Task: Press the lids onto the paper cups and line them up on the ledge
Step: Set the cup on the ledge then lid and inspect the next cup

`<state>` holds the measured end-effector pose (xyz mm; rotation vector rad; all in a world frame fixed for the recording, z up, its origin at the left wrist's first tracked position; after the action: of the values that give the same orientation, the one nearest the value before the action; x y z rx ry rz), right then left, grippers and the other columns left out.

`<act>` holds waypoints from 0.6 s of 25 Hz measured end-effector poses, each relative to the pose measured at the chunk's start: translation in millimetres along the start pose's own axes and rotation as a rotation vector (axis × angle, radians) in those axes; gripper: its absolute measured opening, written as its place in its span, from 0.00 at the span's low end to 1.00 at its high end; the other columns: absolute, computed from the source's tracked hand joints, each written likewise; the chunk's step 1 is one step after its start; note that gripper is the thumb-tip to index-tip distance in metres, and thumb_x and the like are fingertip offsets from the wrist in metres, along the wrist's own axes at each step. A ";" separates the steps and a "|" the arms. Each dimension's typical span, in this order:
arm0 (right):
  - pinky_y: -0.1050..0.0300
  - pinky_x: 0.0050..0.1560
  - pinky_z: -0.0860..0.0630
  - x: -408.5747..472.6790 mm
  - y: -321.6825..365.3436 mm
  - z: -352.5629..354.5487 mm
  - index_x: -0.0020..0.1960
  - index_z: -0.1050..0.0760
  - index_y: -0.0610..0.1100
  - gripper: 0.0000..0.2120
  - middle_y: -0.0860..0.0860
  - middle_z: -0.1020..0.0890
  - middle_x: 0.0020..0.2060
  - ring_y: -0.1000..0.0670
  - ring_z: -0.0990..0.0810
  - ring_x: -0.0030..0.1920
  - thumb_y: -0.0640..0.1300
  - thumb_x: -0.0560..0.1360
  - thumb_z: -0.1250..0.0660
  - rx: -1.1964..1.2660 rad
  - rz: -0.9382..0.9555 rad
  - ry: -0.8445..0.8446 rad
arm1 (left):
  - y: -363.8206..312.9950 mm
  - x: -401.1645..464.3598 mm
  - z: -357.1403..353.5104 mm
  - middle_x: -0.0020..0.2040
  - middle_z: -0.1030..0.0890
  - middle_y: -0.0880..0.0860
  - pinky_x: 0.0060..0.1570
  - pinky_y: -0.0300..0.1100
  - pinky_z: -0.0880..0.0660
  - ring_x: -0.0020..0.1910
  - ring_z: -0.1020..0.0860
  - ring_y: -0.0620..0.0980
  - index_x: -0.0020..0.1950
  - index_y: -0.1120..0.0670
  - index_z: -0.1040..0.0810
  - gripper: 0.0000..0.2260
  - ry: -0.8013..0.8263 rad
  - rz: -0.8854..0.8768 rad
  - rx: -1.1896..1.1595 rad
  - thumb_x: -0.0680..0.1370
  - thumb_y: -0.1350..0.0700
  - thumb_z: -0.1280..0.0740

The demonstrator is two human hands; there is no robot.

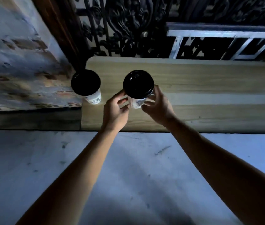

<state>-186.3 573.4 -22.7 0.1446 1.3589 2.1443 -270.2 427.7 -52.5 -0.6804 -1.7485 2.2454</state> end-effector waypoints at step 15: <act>0.47 0.66 0.22 8.2 -47.4 -12.1 0.79 0.40 0.43 0.42 0.45 0.26 0.73 0.49 0.21 0.65 0.33 0.68 0.30 -0.053 -0.143 0.036 | 21.7 3.6 -35.4 0.76 0.28 0.56 0.68 0.40 0.26 0.73 0.27 0.48 0.80 0.59 0.38 0.35 0.040 0.141 -0.017 0.74 0.79 0.41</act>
<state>-177.8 582.6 -70.7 -0.0120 1.2917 2.0697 -253.9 453.7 -80.6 -0.8720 -1.7540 2.2918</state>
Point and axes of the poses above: each hand's wrist, its own x-axis towards the middle knuckle, its own z-axis out of the back of the hand, y = z × x, the point moved 4 cm from there along x, towards the middle knuckle
